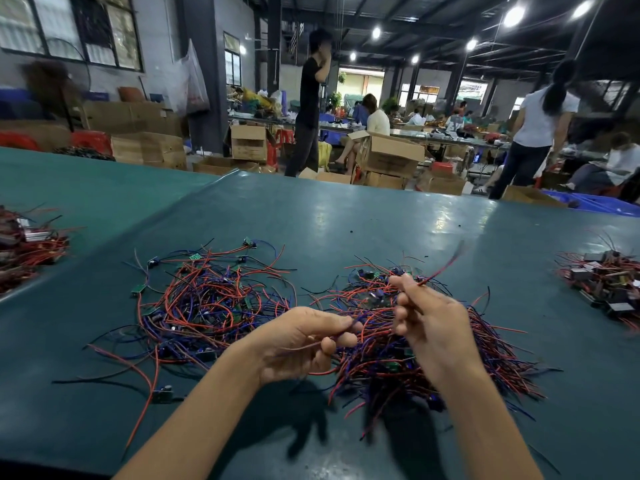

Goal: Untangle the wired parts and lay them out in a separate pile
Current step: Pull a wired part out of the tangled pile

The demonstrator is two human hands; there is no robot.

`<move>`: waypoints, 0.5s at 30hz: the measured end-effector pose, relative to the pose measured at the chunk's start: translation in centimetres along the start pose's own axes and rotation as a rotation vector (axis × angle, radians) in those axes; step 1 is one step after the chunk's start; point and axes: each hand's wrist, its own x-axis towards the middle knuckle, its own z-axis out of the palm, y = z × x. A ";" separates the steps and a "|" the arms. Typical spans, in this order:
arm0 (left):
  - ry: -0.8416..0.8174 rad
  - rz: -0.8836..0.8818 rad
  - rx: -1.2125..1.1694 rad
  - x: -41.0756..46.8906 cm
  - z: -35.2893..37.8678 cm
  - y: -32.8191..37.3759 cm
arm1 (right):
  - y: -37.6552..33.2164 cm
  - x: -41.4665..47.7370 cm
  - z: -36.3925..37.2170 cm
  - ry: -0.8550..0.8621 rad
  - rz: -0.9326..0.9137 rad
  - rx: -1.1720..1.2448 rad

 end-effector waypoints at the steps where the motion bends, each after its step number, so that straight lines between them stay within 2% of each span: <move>1: 0.025 0.033 0.097 0.1 0.2 0.1 | -0.7 0.4 -0.9 0.006 0.006 -0.026; 5: 0.169 0.176 0.335 1.4 1.4 0.3 | -3.2 1.8 -4.1 0.082 0.013 -0.069; 10: 0.290 0.262 0.417 4.0 3.0 0.3 | -4.1 3.2 -7.7 0.214 0.031 -0.004; 12: 0.361 0.243 0.383 5.0 3.2 0.1 | -3.8 3.7 -8.8 0.295 0.039 0.027; 15: 0.443 0.128 0.149 6.0 3.2 -0.2 | -3.2 4.0 -9.8 0.405 0.043 0.071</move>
